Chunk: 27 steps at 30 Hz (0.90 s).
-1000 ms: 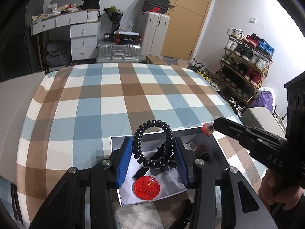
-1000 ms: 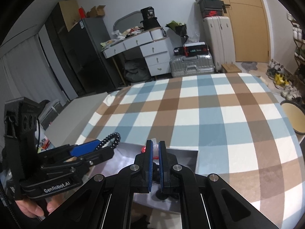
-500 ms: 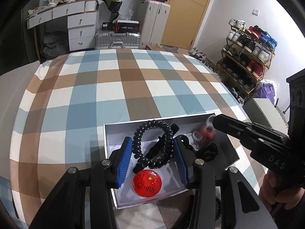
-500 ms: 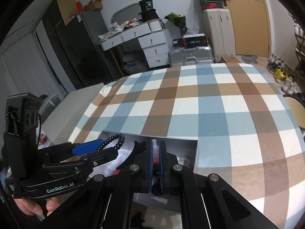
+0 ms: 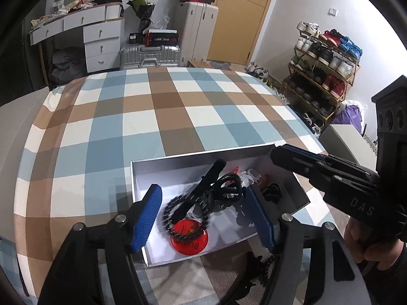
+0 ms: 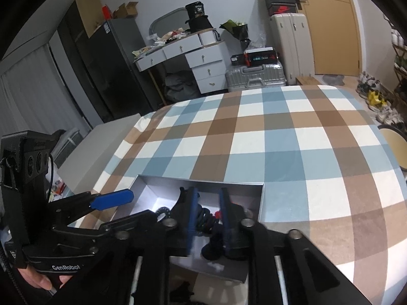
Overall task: Organize jewelry
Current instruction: 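Lower the bracelet and ring into the silver box and open both grippers, then grasp the black claw clip with the left gripper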
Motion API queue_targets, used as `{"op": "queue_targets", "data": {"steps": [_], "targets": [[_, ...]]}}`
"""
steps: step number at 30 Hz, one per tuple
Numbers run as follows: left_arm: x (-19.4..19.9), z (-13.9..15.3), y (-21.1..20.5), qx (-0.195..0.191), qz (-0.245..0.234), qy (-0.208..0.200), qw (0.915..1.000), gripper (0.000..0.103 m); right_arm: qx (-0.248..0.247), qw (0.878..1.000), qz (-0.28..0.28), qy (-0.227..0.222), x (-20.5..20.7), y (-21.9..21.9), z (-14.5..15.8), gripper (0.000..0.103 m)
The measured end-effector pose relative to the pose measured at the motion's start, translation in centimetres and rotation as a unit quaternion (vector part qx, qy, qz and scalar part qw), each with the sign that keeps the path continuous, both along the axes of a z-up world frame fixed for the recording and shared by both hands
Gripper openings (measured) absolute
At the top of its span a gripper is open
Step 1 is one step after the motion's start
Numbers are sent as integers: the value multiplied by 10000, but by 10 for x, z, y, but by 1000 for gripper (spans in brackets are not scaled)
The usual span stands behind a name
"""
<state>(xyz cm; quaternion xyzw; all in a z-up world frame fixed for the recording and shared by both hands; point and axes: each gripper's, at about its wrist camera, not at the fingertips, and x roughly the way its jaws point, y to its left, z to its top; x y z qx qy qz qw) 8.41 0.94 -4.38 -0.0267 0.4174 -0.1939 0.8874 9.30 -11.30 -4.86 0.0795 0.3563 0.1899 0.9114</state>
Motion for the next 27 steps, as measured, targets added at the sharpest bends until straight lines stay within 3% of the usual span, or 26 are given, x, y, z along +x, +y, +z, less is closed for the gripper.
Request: {"op": "queue_targets", "data": {"steps": [3,11,19,22,27], "targets": [[0,0,3,1,76,-29,10000,64,-13,10000,18,-48,-4,0,2,22],[-5,3,10,56,219,-156,9996,64,32,9999,-54,-131,-13,-2,8,34],[-19,7,7,229,6,-397,9989,65,-21,9996,-170,-221,-21,-6,10,59],[-24,6,4,334,-34,-473,9983,74,-55,9992,-221,-325,-21,-10,10,69],[-32,4,0,419,-94,-458,9980,75,-191,9985,-414,-312,-21,-19,7,73]]}}
